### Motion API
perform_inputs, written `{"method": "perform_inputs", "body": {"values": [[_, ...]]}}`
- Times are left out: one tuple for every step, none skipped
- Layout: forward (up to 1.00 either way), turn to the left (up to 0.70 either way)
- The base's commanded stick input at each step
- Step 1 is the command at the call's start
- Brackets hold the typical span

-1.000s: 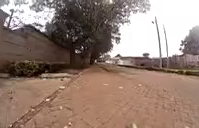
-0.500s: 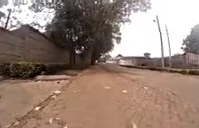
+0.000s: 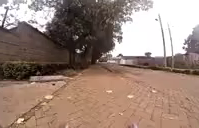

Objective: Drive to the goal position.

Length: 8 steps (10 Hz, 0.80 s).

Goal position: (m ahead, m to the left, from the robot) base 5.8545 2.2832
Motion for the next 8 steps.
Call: {"method": "perform_inputs", "body": {"values": [[0.7,0.0],[0.7,0.0],[0.7,0.0],[0.7,0.0],[0.7,0.0],[0.7,0.0],[0.7,0.0],[0.7,0.0]]}}
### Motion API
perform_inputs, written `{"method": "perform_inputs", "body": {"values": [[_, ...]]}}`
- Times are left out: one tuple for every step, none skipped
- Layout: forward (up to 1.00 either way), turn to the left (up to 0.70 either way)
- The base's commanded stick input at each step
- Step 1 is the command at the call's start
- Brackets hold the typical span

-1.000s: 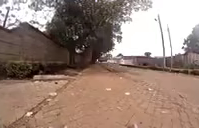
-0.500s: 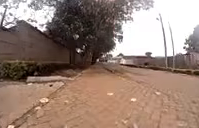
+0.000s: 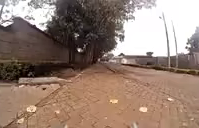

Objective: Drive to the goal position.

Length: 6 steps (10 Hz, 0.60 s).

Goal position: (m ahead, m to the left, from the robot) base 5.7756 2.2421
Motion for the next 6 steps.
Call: {"method": "perform_inputs", "body": {"values": [[0.7,0.0],[0.7,0.0],[0.7,0.0],[0.7,0.0],[0.7,0.0],[0.7,0.0]]}}
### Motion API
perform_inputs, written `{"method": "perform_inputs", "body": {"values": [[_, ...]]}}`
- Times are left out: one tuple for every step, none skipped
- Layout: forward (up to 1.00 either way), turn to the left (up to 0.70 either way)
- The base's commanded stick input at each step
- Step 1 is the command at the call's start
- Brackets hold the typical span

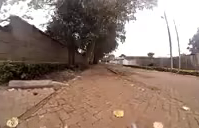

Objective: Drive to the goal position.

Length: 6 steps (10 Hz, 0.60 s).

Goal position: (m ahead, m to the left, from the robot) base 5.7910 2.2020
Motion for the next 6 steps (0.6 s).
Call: {"method": "perform_inputs", "body": {"values": [[0.7,0.0],[0.7,0.0],[0.7,0.0],[0.7,0.0],[0.7,0.0],[0.7,0.0]]}}
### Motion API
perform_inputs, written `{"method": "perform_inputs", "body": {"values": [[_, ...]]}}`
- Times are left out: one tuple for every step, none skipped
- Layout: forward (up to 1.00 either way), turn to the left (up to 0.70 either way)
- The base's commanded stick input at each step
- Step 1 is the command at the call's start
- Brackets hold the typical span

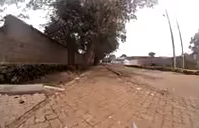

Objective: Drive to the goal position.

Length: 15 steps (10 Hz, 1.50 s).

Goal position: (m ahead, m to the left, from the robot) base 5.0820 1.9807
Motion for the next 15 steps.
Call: {"method": "perform_inputs", "body": {"values": [[0.7,0.0],[0.7,0.0],[0.7,0.0],[0.7,0.0],[0.7,0.0],[0.7,0.0],[0.7,0.0],[0.7,0.0],[0.7,0.0],[0.7,0.0],[0.7,0.0],[0.7,0.0],[0.7,0.0],[0.7,0.0],[0.7,0.0]]}}
